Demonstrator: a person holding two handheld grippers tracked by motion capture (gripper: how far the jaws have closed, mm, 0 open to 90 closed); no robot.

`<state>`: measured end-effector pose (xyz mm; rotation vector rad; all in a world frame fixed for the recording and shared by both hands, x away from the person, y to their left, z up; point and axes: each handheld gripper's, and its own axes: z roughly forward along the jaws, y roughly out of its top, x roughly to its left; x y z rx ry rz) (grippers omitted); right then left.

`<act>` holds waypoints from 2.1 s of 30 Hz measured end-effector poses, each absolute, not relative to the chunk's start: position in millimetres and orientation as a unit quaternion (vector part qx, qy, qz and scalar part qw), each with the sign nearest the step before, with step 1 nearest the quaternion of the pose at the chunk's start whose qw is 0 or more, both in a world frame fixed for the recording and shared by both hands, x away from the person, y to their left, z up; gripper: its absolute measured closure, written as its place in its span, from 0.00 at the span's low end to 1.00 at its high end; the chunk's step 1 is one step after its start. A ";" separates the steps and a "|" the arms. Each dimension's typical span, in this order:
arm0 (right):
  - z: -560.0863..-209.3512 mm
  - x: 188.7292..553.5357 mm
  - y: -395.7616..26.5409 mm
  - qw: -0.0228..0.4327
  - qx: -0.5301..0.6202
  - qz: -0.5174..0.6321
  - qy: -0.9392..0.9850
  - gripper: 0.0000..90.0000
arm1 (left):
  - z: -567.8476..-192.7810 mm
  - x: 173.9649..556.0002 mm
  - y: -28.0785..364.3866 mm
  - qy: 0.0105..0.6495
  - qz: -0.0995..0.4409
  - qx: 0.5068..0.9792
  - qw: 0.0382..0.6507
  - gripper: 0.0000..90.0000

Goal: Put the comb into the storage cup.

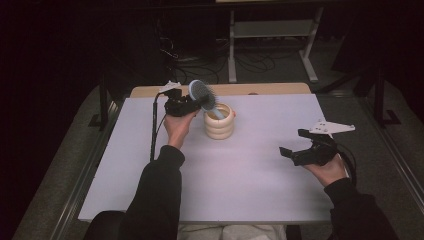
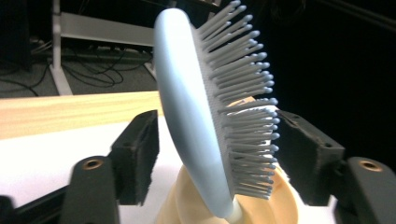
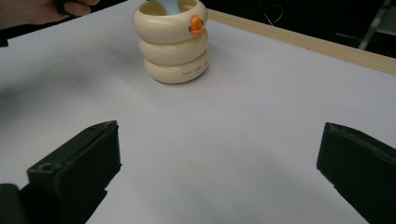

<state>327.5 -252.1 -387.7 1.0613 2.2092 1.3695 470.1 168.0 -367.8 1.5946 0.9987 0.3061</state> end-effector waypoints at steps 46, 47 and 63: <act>-394.0 327.1 -248.7 0.165 0.368 0.463 0.790 0.00 | -354.2 430.8 246.4 0.342 0.143 0.729 0.576 0.00; -394.1 327.1 -248.8 0.165 0.368 0.462 0.790 0.00 | -355.0 429.8 248.6 0.341 0.142 0.730 0.575 0.00; -395.6 326.7 -249.5 0.164 0.364 0.461 0.792 0.00 | -361.9 418.6 273.6 0.356 0.151 0.725 0.570 0.00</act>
